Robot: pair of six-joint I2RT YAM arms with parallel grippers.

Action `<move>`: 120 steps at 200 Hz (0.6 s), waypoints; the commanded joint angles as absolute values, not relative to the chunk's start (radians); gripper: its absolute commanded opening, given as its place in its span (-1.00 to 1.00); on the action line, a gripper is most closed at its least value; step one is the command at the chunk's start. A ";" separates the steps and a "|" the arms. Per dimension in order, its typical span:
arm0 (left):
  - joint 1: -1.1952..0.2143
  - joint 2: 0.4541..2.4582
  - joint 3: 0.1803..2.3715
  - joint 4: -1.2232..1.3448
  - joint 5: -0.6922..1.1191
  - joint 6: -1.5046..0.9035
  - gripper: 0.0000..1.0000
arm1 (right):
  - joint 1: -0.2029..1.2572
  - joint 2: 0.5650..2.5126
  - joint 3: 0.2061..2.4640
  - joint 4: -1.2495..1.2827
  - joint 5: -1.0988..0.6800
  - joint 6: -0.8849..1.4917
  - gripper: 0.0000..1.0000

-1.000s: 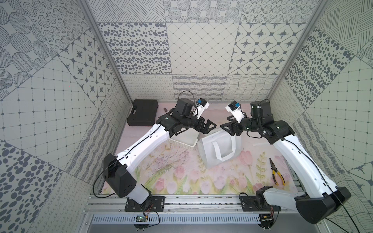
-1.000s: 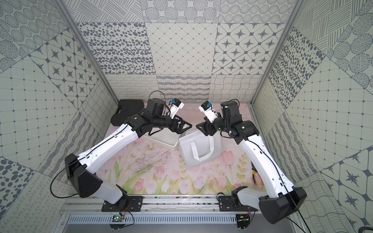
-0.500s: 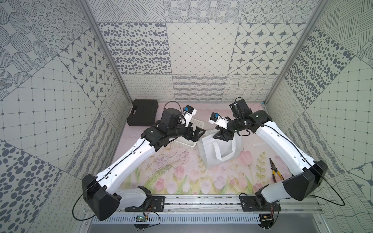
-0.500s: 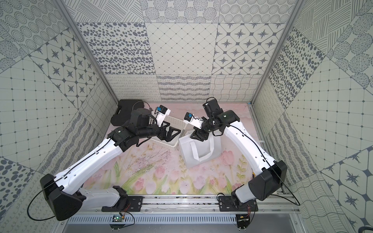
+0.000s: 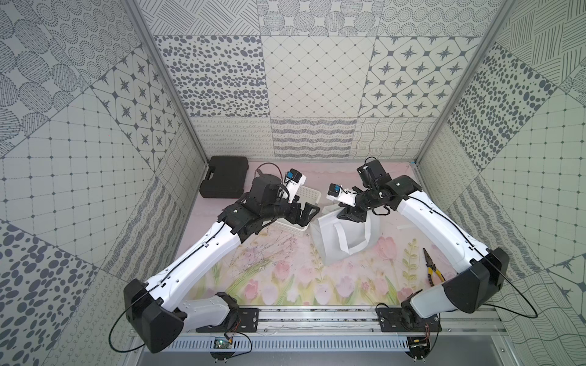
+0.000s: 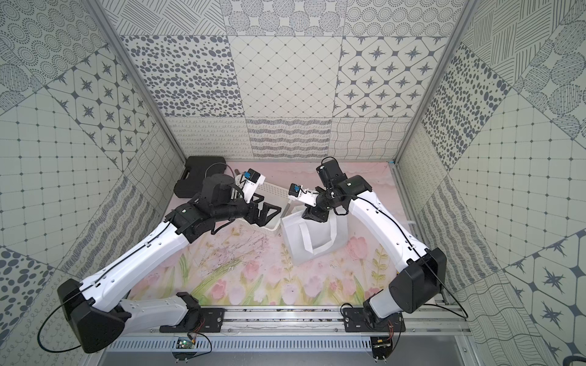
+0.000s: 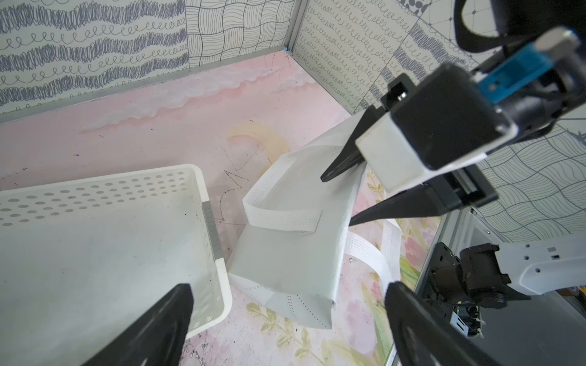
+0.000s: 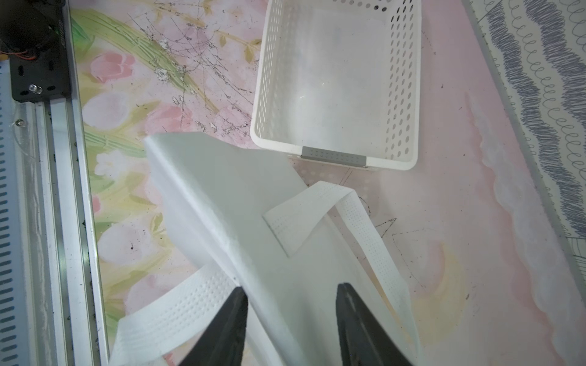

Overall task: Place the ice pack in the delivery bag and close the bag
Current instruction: Pick up the delivery bag from the center of the board.

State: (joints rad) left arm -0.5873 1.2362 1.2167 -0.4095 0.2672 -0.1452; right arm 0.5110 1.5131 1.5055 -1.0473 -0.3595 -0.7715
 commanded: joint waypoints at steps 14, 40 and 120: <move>-0.581 1.212 1.200 -0.396 0.280 -0.132 0.99 | 0.525 1.555 1.509 -1.040 -0.372 -0.768 -0.12; -0.581 1.198 1.189 -0.400 0.278 -0.131 0.99 | 0.525 1.532 1.524 -1.052 -0.364 -0.752 -0.33; -0.581 1.218 1.199 -0.373 0.263 -0.139 0.99 | 0.450 1.364 1.492 -0.985 -0.122 -0.633 -1.00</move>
